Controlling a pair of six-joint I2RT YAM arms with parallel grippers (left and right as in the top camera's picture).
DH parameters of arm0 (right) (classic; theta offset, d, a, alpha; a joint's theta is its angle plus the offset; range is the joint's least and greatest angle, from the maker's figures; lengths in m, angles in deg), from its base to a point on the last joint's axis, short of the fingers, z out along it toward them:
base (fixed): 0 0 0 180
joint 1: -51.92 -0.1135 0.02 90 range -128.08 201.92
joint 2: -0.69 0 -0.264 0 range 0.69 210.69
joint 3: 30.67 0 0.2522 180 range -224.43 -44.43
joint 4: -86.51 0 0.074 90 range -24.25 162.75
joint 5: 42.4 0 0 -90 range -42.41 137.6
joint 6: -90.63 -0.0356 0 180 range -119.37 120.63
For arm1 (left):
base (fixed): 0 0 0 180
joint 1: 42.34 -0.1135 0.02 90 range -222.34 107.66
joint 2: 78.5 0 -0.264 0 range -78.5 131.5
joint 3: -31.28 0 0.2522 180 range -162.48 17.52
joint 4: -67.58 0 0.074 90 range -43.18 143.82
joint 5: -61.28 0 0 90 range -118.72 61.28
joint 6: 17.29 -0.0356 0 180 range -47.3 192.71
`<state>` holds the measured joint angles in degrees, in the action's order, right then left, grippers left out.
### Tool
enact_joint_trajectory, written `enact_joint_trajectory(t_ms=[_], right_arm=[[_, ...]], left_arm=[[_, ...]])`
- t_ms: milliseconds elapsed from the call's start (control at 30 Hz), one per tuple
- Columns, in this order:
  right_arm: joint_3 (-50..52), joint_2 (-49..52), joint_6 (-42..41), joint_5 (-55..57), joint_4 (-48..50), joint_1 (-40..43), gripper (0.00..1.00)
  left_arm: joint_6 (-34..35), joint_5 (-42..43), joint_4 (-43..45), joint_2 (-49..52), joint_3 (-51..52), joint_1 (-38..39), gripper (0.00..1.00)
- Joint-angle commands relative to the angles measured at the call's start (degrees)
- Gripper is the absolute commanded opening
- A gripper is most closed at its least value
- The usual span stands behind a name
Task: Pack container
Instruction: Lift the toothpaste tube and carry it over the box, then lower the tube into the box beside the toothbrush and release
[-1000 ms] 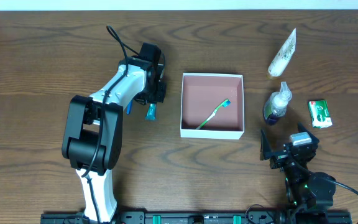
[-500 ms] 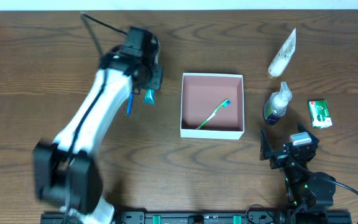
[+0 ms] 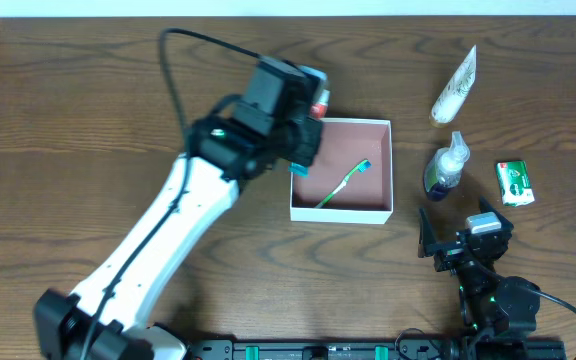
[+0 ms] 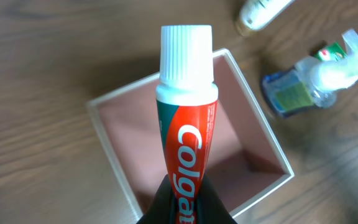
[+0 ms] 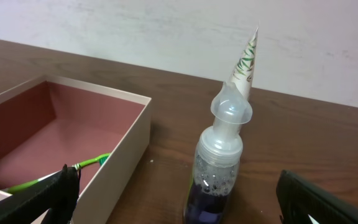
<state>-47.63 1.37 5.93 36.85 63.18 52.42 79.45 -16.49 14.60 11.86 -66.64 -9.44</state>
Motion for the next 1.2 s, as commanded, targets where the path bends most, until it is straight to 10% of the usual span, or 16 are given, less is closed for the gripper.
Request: enact_joint_trajectory(t_ms=[0,1167], right_arm=[[0.2,-0.4,0.5,-0.2,0.0,0.4,0.99],[0.2,-0.4,0.5,-0.2,0.0,0.4,0.99]], left_arm=[[3.6,0.6,1.9,3.1,-0.5,1.7,0.06],[8.6,-10.2,3.5,21.8,-0.5,2.5,0.08]])
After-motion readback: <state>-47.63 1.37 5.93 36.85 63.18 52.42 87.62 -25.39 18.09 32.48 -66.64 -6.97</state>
